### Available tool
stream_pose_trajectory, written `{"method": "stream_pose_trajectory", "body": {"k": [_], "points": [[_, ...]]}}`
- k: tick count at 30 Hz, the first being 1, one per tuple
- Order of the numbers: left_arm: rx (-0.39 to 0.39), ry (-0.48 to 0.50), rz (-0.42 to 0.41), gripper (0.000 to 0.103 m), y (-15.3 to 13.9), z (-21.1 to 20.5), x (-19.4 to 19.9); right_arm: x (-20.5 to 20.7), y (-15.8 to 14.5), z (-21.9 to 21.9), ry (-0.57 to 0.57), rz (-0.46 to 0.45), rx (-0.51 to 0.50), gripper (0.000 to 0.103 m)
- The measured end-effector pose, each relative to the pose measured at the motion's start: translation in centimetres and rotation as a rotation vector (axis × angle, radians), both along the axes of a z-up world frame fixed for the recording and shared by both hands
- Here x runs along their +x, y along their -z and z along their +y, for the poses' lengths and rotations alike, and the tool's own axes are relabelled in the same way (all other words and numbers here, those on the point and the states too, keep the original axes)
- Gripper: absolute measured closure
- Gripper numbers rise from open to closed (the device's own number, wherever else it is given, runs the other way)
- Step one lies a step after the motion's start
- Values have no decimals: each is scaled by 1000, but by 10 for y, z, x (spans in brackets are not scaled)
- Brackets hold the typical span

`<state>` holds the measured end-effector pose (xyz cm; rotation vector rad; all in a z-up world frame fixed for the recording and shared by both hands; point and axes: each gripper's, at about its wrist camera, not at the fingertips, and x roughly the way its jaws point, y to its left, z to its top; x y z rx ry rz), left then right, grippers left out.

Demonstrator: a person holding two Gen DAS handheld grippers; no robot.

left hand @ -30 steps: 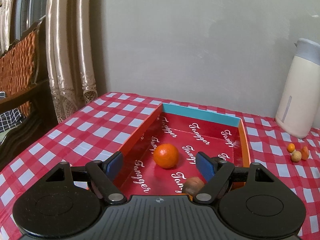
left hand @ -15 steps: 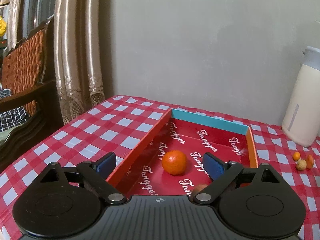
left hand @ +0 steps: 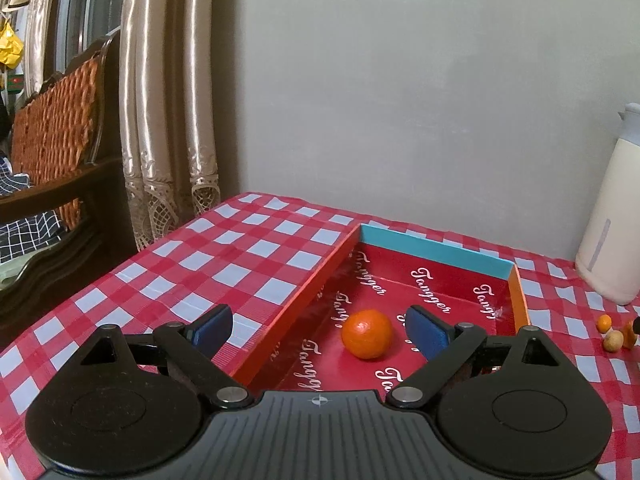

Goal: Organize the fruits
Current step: 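Reach the right gripper to the orange-red fruit and close on it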

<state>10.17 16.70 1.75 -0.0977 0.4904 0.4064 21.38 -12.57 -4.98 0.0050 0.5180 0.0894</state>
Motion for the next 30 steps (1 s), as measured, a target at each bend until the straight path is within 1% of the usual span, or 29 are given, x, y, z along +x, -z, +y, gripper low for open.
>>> {"method": "stream_pose_trajectory", "body": {"k": [12, 15, 18, 22, 28, 30], "points": [[-8, -38, 9, 10, 3, 14, 3, 12, 9, 6, -1, 36, 1, 70], [-11, -54, 15, 10, 5, 18, 4, 14, 12, 7, 0, 45, -6, 77], [-34, -64, 20, 10, 7, 23, 5, 14, 12, 6, 1, 40, -6, 79], [-39, -70, 19, 10, 8, 25, 6, 10, 7, 6, 0, 25, -9, 93], [-40, -67, 19, 10, 8, 25, 5, 9, 6, 8, -12, 32, -21, 94], [-41, -69, 20, 10, 8, 25, 5, 10, 8, 8, -12, 32, -20, 88]]}}
